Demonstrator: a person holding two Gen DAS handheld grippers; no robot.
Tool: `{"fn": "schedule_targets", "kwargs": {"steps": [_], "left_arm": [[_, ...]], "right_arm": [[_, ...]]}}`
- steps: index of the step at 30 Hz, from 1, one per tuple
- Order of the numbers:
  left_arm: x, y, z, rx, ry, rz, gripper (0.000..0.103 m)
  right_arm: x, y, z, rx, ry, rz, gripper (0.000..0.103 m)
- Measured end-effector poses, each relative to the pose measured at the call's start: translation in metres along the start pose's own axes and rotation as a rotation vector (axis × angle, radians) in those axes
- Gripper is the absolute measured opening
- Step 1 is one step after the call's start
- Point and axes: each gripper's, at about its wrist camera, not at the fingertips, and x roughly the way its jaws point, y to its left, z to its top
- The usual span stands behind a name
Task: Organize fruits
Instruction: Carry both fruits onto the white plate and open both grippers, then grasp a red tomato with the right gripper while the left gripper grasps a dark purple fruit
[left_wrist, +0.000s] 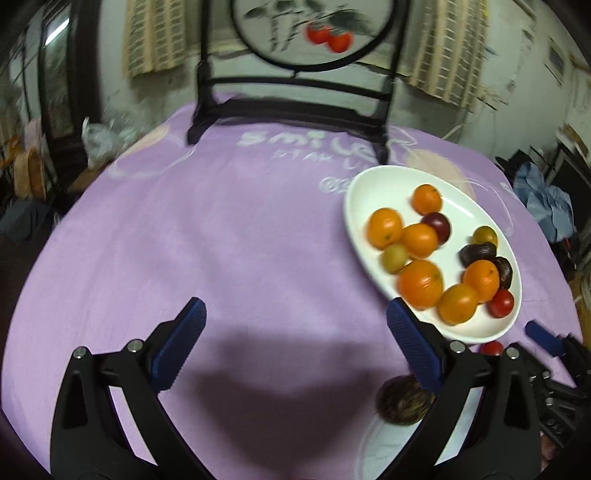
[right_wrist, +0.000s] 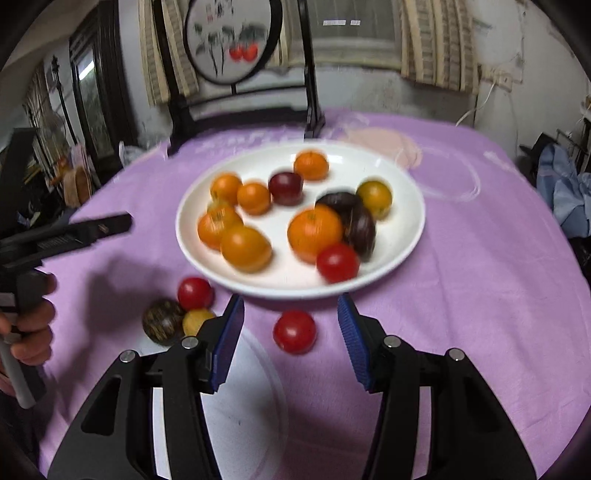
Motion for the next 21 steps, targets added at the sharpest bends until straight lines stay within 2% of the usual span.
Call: {"fn": "schedule_targets", "kwargs": {"steps": [6, 12, 17, 21], "left_arm": [[-0.011, 0.007, -0.004, -0.015, -0.015, 0.008, 0.1], [-0.021, -0.011, -0.011, 0.087, -0.055, 0.032, 0.1], [-0.02, -0.029, -0.018, 0.199, -0.082, 0.087, 0.1], [-0.02, -0.033, -0.02, 0.228, -0.087, 0.096, 0.1]], "right_arm": [[0.018, 0.006, -0.008, -0.036, 0.059, -0.02, 0.053], [0.024, 0.014, -0.012, -0.07, 0.07, -0.022, 0.052], [0.028, 0.014, -0.011, -0.077, 0.082, -0.02, 0.04], [0.028, 0.011, -0.01, -0.068, 0.082, -0.028, 0.029]]}}
